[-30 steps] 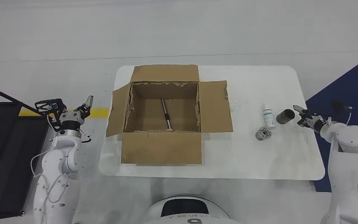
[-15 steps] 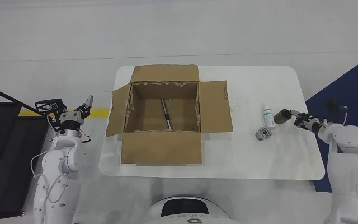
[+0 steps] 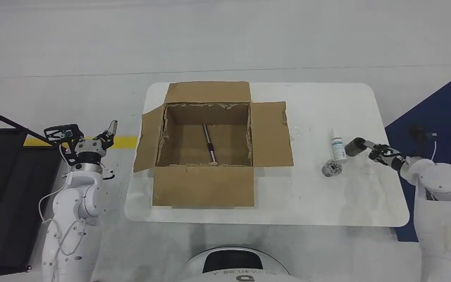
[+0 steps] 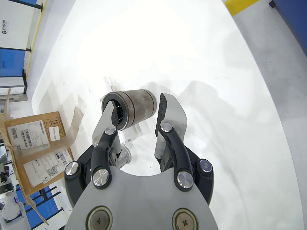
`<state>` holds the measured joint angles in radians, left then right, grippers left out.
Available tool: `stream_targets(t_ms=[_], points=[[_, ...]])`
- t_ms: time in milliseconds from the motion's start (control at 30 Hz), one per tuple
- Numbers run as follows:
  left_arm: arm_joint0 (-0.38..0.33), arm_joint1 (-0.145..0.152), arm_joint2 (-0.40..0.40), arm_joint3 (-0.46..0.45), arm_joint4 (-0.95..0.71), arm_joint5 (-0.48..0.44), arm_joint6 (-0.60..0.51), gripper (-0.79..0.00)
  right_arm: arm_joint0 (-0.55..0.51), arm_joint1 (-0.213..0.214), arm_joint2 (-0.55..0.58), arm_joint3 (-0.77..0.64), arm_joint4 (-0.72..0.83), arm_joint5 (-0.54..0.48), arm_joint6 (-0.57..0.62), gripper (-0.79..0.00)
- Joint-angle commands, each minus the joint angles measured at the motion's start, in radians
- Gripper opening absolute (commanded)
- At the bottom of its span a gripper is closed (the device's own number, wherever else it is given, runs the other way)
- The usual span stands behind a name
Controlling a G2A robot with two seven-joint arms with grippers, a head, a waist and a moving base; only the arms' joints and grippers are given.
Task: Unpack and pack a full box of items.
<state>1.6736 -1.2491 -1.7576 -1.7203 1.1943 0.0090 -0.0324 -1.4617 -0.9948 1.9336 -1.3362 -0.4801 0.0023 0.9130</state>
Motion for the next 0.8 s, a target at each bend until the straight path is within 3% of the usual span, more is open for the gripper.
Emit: stream_targets(t_ms=[0,333,567,633,733,767], points=[[0.000,0.000,0.000,0.000,0.000,0.000,0.000,0.000,-0.001,0.001,-0.009,-0.007,-0.008,0.006,0.000,-0.462],[0.000,0.000,0.000,0.000,0.000,0.000,0.000,0.000,-0.002,0.002,-0.046,-0.040,-0.032,0.048,-0.015,-0.489],[0.000,0.000,0.000,0.000,0.000,0.000,0.000,0.000,0.005,0.004,-0.070,-0.047,-0.057,0.085,-0.015,-0.554],[0.000,0.000,0.000,0.000,0.000,0.000,0.000,0.000,0.007,0.005,-0.072,-0.048,-0.062,0.092,-0.015,-0.606],[0.000,0.000,0.000,0.000,0.000,0.000,0.000,0.000,0.004,0.007,-0.070,-0.049,-0.059,0.093,-0.016,-0.785],[0.000,0.000,0.000,0.000,0.000,0.000,0.000,0.000,0.001,0.007,-0.066,-0.051,-0.054,0.092,-0.017,-0.785]])
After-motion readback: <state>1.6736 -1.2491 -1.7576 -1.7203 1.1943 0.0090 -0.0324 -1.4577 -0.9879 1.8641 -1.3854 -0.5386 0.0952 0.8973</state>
